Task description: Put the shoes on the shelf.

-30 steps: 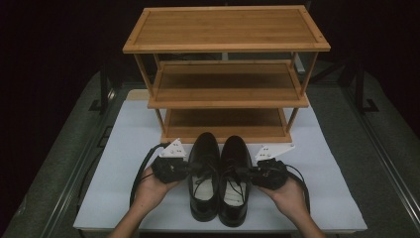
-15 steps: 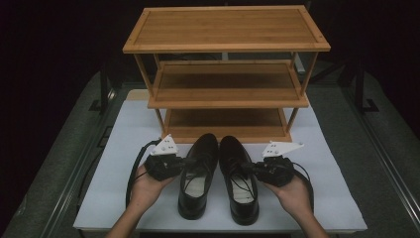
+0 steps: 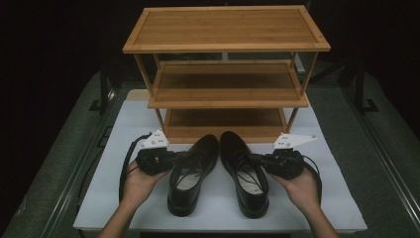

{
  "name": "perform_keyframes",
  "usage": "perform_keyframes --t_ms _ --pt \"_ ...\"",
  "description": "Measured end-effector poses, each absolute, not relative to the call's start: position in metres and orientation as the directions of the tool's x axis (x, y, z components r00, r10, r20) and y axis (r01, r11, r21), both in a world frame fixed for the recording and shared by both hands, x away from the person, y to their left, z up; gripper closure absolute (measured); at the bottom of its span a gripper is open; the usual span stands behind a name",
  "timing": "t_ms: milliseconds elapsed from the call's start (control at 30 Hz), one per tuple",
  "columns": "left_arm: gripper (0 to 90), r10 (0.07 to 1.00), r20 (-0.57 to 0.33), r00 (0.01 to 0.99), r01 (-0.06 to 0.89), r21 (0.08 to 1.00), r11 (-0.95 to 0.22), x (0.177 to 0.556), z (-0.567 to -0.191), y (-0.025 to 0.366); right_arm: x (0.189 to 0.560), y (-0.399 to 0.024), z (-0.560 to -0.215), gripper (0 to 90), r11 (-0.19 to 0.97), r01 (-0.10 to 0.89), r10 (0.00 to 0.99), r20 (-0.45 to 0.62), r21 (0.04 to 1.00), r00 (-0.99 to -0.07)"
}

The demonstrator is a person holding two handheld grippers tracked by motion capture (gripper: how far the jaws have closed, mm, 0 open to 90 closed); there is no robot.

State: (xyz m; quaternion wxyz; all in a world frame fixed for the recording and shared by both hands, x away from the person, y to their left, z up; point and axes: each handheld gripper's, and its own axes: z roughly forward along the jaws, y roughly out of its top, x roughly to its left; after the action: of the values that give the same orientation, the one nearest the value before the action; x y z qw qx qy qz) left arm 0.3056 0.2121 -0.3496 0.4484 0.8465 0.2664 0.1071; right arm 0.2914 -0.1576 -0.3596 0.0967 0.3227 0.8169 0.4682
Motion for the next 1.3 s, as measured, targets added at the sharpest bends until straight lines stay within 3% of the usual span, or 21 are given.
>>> perform_keyframes --t_ms 500,1033,1300 --pt "88.4 0.594 -0.017 0.804 0.334 0.840 -0.427 0.346 -0.344 0.206 0.343 -0.165 -0.357 86.8 0.350 0.447 0.658 0.124 0.824 -0.743" --pt "88.3 0.648 0.025 0.761 0.322 0.853 -0.411 0.400 -0.359 0.169 0.396 -0.161 -0.370 86.8 0.334 0.459 0.711 0.099 0.823 -0.696" --pt "88.4 0.670 0.087 0.737 0.294 0.851 -0.434 0.416 -0.367 0.151 0.412 -0.158 -0.371 86.8 0.322 0.459 0.735 0.087 0.828 -0.673"
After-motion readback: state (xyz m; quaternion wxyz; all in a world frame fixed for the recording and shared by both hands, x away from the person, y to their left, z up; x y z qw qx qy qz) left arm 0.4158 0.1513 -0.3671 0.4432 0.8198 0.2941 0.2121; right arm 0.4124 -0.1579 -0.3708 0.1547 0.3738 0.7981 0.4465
